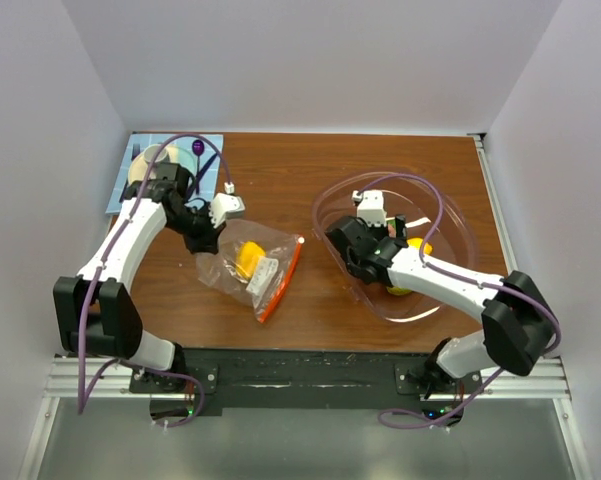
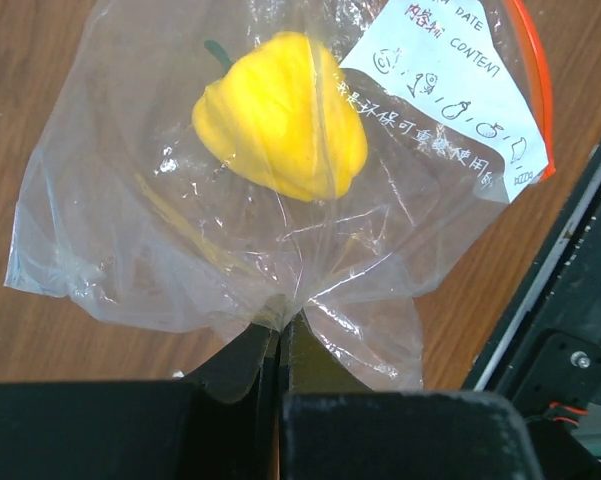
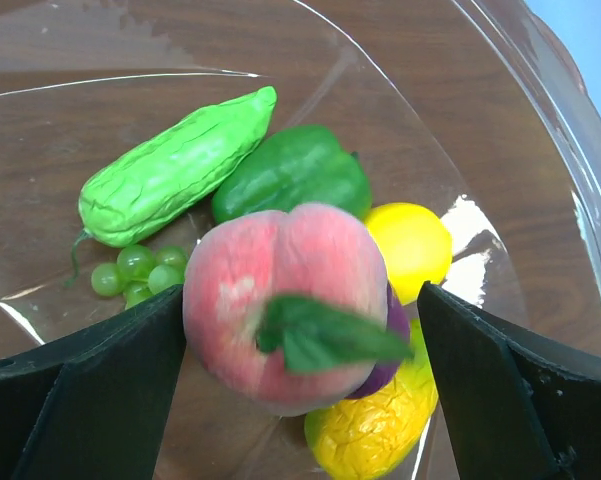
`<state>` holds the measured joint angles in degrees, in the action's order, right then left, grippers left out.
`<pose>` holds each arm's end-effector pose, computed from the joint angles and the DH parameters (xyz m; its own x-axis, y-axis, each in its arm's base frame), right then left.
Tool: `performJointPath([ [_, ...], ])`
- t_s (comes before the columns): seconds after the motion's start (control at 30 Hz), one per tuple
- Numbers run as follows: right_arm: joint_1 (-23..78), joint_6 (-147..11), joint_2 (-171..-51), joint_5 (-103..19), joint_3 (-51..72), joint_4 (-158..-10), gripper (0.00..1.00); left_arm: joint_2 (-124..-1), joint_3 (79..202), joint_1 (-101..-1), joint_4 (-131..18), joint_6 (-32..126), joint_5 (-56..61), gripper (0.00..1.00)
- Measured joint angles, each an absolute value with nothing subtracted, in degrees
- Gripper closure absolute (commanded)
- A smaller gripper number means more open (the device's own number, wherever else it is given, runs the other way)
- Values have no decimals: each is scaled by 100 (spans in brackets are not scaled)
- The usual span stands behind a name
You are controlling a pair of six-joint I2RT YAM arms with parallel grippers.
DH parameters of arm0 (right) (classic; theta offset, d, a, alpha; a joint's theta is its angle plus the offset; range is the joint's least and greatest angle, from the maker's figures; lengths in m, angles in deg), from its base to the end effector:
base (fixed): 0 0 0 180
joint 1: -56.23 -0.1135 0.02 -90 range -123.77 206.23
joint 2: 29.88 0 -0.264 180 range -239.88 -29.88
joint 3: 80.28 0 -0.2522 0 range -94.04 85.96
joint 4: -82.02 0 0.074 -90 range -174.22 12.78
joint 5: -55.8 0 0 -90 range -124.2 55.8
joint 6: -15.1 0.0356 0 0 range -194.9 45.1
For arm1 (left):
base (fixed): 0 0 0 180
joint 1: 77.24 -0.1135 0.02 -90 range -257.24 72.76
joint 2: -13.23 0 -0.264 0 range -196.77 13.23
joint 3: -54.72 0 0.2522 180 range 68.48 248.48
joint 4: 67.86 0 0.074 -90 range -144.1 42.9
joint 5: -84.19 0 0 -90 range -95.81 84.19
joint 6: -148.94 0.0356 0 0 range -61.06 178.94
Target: Open the zip-top bag and remove the fake food
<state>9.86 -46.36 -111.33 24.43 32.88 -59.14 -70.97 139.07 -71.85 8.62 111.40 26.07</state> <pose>0.2151 0.1816 0.2366 -0.4993 -0.1634 -0.8509 0.2420 0.9167 -0.3180 0.2672 -0.0441 0.2755 -0.4277 0.7167 -0.5509 0.8914 0.4356 -0.1253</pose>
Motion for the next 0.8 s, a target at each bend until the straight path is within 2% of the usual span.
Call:
performJointPath([
  [0.13, 982, -4577, -11103, 2511, 3157, -5783, 1, -7065, 14065, -7183, 1153, 11140, 2712, 100],
  [0.43, 527, -4654, -10525, 2690, 3152, -5888, 1, -6824, 15374, -7071, 1791, 11016, 3291, 100],
  [0.57, -164, -4663, -10746, 2906, 3120, -5894, 1, -6608, 15214, -6993, 1804, 10946, 3341, 100],
  [0.8, -1125, -4945, -10847, 2598, 3321, -6535, 1, -6719, 14078, -6990, 1515, 10891, 2998, 100],
])
